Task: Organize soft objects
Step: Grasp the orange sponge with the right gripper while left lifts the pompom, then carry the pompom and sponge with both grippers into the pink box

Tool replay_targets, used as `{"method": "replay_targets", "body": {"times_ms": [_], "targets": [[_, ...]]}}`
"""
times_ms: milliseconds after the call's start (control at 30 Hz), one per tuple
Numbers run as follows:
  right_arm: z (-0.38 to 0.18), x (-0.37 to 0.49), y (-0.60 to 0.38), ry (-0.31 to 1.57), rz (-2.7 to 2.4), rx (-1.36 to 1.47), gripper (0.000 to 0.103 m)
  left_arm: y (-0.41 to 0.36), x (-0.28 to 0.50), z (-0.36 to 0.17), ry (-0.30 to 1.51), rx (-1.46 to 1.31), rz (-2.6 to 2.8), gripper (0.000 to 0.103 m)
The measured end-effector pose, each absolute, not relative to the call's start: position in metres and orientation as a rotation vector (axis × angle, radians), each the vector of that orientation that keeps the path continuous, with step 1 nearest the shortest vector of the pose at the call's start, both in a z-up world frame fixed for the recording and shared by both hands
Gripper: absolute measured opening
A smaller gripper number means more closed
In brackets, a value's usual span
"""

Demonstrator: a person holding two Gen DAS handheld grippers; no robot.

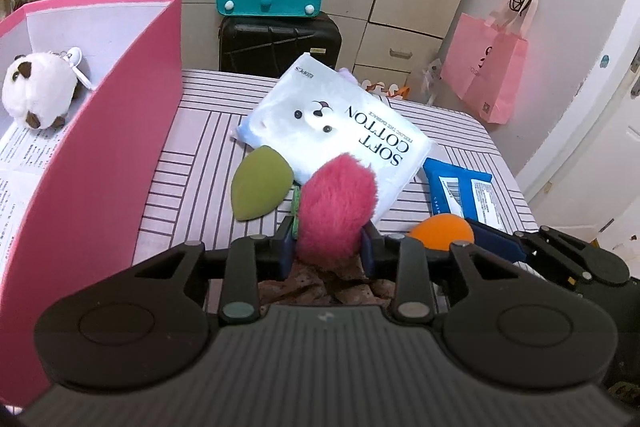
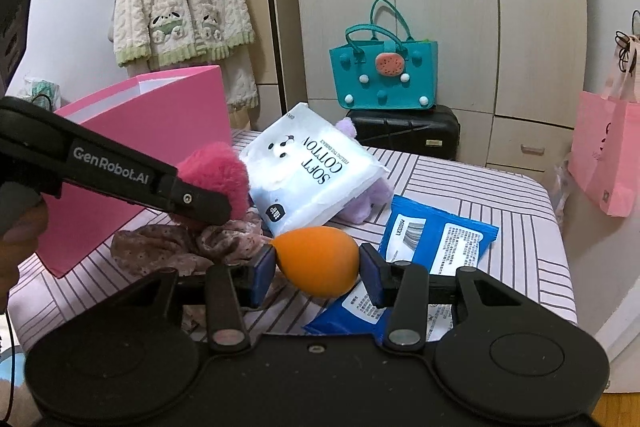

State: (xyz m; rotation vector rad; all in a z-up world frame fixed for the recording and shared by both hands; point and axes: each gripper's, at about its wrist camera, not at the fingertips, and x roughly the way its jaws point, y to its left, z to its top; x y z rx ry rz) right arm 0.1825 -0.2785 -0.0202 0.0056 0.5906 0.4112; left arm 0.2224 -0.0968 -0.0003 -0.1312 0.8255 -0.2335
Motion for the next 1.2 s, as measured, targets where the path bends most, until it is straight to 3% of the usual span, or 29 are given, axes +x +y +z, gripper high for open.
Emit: {"method": "replay_targets", "body": {"times_ms": [600,767,1200], "targets": [[-0.01,0.184,-0.287,0.622,0.428,0.062,0.051,-0.076,0.204,0.033,0.831,-0.188,-0.308,0.03],[-0.005,0.181,-0.286,0.657,0.435,0.076,0.051,-0.074,0.186,0.057,0.781,-0.097,-0.344,0.03],[0.019,0.158,-0.278,0.714,0.486,0.07,0.051,-0.022,0.166,0.089,0.843,-0.131,-0.459,0.03]]}}
